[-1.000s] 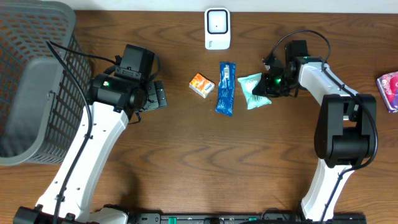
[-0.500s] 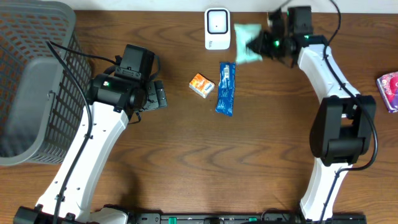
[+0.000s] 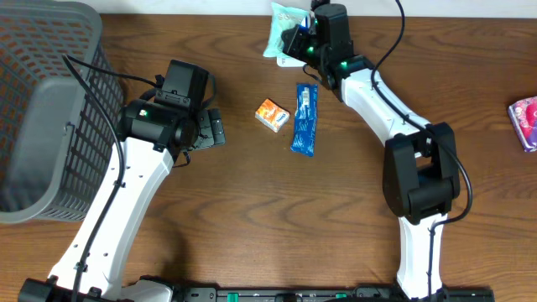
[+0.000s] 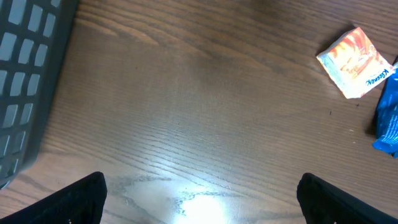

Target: Scan the item barcode

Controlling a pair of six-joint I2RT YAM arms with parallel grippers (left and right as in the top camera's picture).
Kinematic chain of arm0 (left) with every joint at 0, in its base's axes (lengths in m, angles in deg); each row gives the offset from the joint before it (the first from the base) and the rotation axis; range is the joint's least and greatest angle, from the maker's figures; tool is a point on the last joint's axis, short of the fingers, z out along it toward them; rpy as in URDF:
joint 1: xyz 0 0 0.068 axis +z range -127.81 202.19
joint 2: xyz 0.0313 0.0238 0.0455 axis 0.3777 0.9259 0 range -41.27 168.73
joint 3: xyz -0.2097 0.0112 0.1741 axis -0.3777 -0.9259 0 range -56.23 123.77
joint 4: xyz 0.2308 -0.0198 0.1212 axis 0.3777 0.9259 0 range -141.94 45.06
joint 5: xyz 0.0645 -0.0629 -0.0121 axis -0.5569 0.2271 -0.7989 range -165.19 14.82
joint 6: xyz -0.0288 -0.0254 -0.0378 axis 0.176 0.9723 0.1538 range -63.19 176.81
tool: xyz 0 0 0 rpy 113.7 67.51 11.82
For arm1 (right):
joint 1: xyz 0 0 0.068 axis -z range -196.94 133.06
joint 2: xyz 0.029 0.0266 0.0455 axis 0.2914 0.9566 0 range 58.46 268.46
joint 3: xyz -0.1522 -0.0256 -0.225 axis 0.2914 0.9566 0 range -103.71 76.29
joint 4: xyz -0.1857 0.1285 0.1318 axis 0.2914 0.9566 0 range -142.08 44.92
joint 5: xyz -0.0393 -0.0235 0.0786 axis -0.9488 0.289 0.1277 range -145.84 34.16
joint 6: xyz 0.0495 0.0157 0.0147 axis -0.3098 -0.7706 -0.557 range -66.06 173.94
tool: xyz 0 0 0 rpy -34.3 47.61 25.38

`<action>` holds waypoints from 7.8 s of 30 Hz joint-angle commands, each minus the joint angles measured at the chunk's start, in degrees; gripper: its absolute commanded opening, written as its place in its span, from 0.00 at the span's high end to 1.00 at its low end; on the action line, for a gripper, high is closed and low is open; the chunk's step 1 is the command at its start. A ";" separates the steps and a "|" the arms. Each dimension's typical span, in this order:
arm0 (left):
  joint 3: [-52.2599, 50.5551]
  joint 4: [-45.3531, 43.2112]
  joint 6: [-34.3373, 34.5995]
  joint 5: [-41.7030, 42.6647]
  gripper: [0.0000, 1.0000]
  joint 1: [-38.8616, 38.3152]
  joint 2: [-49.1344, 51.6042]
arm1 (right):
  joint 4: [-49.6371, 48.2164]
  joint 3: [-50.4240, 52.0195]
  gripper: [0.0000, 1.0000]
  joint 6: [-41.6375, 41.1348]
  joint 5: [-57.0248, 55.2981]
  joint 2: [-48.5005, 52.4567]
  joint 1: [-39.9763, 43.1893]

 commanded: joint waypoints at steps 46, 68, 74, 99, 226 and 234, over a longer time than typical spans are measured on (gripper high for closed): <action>0.28 0.22 0.28 -0.52 0.02 0.17 -0.04 | 47.78 2.03 0.10 31.56 12.35 -7.13 35.65; 0.28 0.24 0.28 -0.52 0.02 0.17 -0.04 | 32.15 18.23 0.27 14.12 8.55 -7.10 4.44; 0.28 0.24 0.28 -0.52 0.02 0.17 -0.04 | 26.99 23.28 0.50 9.40 4.90 -6.23 1.81; 0.28 0.22 0.28 -0.52 0.02 0.17 -0.04 | 49.00 12.59 0.99 17.00 -57.72 -9.84 -6.95; 0.28 0.22 0.28 -0.52 0.02 0.17 -0.04 | 69.88 -7.93 0.99 29.59 -8.81 -0.26 12.09; 0.28 0.24 0.28 -0.52 0.02 0.17 -0.04 | 70.79 -1.62 0.99 28.26 -11.45 -0.26 7.28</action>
